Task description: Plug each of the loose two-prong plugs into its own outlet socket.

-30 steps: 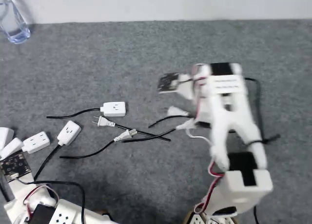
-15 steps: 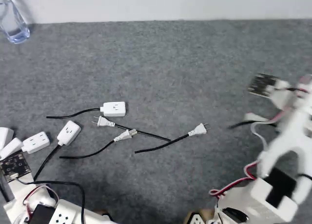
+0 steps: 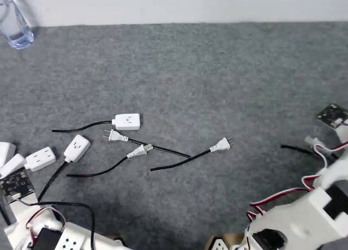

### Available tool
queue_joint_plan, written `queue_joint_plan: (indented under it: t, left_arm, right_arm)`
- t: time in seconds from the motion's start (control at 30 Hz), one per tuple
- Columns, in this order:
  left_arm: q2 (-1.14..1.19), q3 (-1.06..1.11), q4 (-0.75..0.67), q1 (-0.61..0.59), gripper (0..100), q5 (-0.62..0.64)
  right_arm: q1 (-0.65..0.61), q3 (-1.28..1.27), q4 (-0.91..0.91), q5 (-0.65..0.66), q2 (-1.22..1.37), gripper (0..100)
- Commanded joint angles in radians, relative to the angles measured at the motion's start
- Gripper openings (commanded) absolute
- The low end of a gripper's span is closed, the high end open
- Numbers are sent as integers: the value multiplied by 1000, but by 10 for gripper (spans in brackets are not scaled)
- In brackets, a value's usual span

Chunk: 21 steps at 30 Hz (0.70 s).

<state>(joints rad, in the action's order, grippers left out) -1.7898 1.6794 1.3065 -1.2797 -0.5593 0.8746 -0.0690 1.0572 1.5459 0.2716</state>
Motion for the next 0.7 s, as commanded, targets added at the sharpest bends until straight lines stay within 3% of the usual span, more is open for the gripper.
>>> queue_joint_plan:
  t: [0.0, 0.1, 0.17, 0.37, 0.47, 0.67]
  left_arm:
    - [0, -8, -8, 5, 295, 0]
    - [0, -8, -8, 5, 295, 0]
    - [0, -8, -8, 5, 295, 0]
    - [0, -8, -8, 5, 295, 0]
    - [0, -8, -8, 5, 295, 0]
    - [0, -8, -8, 5, 295, 0]
  right_arm:
    - [-45, 14, 38, -66, -25, 224]
    - [-84, 14, 104, -89, -59, 351]
    - [-127, 14, 162, -91, -99, 385]
    - [-407, 9, 367, -135, -255, 321]
    - [-573, 9, 372, -238, -302, 307]
    - [-842, 6, 371, -273, -314, 307]
